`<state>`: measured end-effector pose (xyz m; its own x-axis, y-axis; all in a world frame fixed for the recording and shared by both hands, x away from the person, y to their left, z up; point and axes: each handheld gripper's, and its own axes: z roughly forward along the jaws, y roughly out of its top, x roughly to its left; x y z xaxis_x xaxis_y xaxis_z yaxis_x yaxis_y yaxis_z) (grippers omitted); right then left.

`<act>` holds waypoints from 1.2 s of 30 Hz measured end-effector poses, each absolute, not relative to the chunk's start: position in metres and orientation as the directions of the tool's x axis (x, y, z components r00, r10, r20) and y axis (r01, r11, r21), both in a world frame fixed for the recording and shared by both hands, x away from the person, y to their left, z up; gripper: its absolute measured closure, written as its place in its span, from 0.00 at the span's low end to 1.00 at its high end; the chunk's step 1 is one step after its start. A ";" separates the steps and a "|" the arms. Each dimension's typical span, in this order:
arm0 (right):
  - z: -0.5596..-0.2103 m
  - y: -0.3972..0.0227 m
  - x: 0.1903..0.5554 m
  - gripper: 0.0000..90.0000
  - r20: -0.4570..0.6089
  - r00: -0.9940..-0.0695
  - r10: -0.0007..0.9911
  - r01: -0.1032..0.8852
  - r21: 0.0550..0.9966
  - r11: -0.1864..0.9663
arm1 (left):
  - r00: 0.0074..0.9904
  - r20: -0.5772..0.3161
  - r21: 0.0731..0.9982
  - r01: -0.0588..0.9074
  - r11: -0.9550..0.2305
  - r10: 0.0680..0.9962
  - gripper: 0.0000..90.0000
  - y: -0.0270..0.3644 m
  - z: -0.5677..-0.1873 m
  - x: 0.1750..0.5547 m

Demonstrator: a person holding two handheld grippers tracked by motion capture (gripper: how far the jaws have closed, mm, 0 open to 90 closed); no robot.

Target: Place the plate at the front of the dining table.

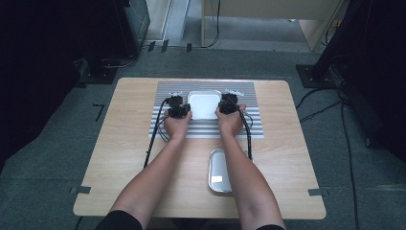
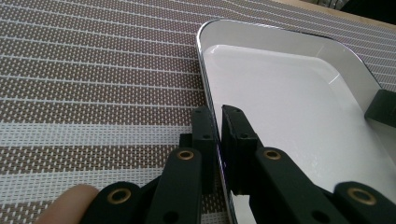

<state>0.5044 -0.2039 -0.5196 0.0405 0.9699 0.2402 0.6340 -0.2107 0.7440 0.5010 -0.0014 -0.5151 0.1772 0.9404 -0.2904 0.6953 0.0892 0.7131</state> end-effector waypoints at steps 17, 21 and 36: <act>-0.513 -0.204 0.503 0.43 0.197 -0.018 0.980 0.648 0.749 -0.138 | 0.172 -0.240 0.728 0.683 0.060 0.955 0.40 0.000 -0.508 0.495; -0.505 -0.207 0.501 0.37 0.210 -0.039 0.977 0.642 0.755 -0.137 | 0.168 -0.197 0.737 0.675 0.033 0.966 0.19 0.001 -0.505 0.491; -0.494 -0.203 0.479 0.21 0.049 -0.133 0.990 0.679 0.732 0.055 | 0.206 -0.186 0.771 0.637 0.013 0.961 0.04 0.021 -0.490 0.470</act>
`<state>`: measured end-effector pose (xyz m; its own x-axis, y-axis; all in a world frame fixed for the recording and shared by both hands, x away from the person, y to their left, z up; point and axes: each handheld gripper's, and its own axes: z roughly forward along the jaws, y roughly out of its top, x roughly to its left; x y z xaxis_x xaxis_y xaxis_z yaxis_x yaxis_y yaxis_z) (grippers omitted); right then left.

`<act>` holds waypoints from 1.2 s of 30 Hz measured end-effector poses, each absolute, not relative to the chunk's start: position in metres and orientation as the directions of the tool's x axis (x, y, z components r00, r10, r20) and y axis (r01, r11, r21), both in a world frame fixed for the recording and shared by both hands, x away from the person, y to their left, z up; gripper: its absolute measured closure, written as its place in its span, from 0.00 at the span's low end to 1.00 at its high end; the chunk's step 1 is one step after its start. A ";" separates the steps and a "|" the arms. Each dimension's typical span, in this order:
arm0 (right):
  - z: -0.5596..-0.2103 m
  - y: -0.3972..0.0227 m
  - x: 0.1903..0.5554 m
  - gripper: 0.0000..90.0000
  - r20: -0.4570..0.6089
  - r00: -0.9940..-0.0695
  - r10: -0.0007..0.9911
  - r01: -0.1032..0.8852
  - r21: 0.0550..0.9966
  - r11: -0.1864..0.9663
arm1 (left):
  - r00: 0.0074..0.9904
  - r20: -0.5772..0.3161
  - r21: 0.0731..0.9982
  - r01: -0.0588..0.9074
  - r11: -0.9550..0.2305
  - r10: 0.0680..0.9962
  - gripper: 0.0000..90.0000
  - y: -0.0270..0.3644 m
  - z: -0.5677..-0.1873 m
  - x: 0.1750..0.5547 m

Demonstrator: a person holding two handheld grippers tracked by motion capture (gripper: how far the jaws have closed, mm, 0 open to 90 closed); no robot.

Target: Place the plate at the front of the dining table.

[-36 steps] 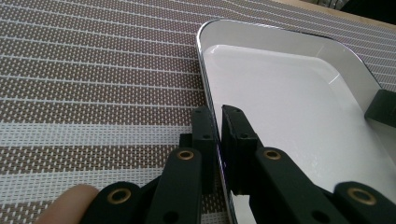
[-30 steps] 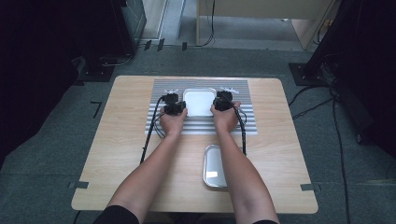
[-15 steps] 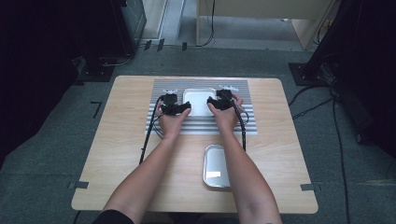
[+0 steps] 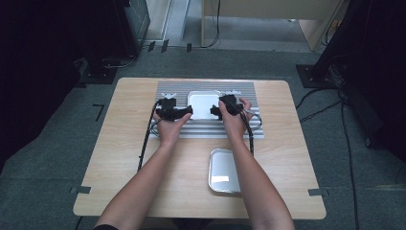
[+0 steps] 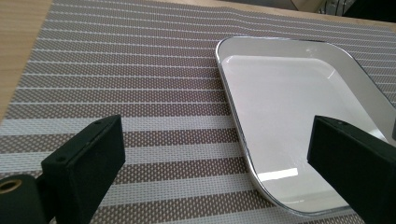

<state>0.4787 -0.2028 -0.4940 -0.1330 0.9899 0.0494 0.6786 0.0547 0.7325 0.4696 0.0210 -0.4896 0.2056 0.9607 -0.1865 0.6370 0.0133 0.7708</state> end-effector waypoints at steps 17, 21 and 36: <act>-0.476 -0.212 0.440 0.22 0.045 -0.139 0.989 0.654 0.755 0.057 | 0.250 -0.171 0.789 0.614 -0.020 0.953 0.04 0.040 -0.478 0.423; -0.474 -0.219 0.427 0.23 0.056 -0.141 0.988 0.650 0.758 0.050 | 0.247 -0.169 0.788 0.616 -0.020 0.954 0.04 0.045 -0.481 0.411; -0.474 -0.236 0.388 0.23 0.084 -0.158 0.984 0.632 0.775 0.036 | 0.246 -0.162 0.790 0.613 -0.024 0.956 0.04 0.068 -0.490 0.376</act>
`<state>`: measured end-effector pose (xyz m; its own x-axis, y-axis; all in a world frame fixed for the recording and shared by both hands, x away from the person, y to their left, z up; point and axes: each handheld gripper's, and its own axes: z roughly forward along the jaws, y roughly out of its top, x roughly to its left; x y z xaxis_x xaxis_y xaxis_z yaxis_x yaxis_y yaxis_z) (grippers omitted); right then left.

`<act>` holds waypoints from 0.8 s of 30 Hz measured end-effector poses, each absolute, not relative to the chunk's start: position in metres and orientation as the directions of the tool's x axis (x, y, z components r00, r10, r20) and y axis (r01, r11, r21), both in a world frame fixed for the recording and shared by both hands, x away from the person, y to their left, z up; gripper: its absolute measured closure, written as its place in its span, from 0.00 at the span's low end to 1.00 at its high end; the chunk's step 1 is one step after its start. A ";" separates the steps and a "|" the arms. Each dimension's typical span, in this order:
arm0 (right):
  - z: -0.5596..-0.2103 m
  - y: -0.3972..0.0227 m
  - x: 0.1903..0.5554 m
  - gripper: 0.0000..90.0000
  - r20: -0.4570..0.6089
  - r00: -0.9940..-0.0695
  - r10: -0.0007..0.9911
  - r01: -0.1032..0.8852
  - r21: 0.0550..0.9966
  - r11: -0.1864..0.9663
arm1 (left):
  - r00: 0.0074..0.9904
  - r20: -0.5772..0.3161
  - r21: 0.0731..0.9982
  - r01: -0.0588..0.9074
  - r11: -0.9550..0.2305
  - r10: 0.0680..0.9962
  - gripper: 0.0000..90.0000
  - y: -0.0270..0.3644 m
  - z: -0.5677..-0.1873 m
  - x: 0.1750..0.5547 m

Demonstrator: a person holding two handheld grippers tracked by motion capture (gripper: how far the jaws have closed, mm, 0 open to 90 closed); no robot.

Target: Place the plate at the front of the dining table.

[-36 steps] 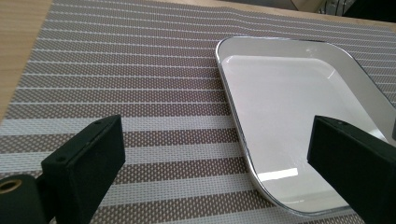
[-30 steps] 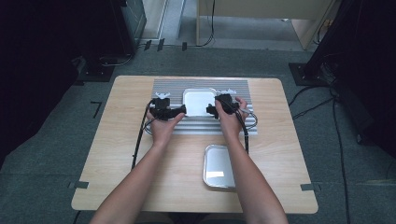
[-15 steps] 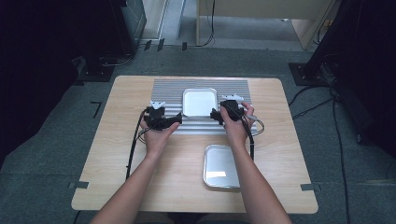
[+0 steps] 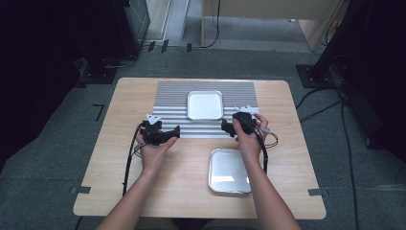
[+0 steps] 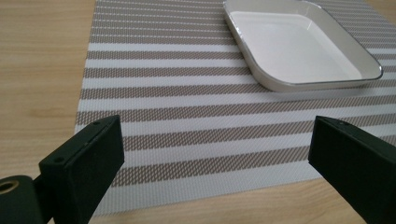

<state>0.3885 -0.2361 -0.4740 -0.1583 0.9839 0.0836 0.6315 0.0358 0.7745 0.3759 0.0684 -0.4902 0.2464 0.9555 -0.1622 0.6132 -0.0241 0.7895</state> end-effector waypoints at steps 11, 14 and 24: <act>-0.475 -0.249 0.365 0.23 0.076 -0.152 0.986 0.623 0.781 0.036 | 0.244 -0.130 0.791 0.610 -0.048 0.961 0.04 0.089 -0.498 0.352; -0.478 -0.252 0.359 0.23 0.089 -0.142 0.986 0.625 0.781 0.019 | 0.239 -0.137 0.794 0.607 -0.038 0.961 0.04 0.095 -0.497 0.347; -0.481 -0.268 0.342 0.24 0.097 -0.118 0.988 0.621 0.784 -0.003 | 0.235 -0.132 0.799 0.600 -0.037 0.963 0.04 0.117 -0.496 0.330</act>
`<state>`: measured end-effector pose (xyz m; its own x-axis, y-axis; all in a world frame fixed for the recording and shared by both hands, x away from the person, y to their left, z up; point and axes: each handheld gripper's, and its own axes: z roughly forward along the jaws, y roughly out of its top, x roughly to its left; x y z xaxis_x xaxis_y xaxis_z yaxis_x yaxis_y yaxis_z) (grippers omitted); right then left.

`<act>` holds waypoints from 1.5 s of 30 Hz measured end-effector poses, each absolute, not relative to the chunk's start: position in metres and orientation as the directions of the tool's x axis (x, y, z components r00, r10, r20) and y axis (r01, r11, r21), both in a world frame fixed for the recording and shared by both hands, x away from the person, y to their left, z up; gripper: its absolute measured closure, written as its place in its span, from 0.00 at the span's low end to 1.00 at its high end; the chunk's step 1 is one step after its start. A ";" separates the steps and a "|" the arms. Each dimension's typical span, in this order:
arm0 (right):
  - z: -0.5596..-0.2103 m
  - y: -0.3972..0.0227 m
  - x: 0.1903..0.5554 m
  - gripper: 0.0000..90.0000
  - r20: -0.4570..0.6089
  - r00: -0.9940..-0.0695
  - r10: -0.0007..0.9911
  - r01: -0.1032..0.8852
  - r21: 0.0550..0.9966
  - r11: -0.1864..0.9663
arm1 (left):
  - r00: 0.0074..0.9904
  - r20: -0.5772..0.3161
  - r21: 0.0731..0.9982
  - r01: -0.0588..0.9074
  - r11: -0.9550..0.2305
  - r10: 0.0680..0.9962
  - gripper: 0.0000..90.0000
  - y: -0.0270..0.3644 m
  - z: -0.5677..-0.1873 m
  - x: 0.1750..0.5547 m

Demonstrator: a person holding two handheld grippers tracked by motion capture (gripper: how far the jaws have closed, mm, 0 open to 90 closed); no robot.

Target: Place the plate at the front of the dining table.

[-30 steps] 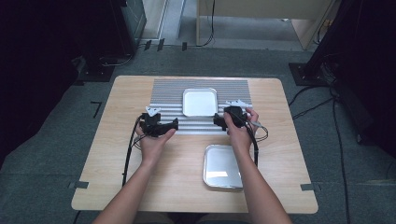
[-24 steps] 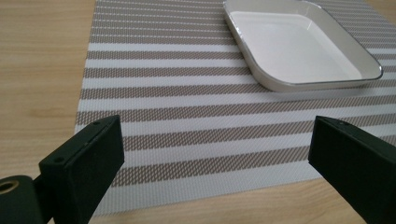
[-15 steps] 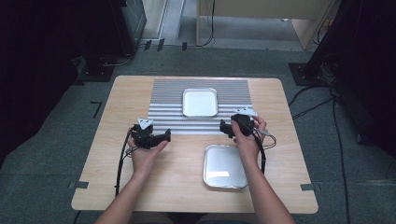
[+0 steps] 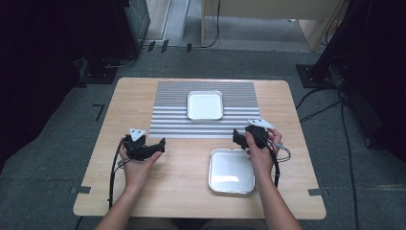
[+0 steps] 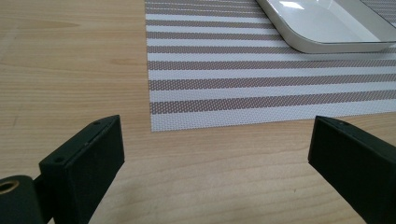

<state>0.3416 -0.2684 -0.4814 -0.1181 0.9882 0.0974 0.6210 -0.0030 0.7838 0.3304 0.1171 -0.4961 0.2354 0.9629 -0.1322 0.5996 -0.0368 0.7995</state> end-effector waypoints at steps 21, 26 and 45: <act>-0.493 -0.310 0.298 0.25 0.111 -0.090 0.990 0.606 0.794 -0.034 | 0.220 -0.082 0.798 0.599 -0.068 0.972 0.04 0.164 -0.507 0.296; -0.495 -0.322 0.287 0.24 0.106 -0.088 0.990 0.603 0.797 -0.032 | 0.222 -0.072 0.800 0.595 -0.077 0.972 0.04 0.173 -0.505 0.288; -0.510 -0.375 0.242 0.25 0.125 -0.020 0.992 0.614 0.784 -0.086 | 0.175 -0.044 0.787 0.612 -0.074 0.984 0.04 0.213 -0.509 0.264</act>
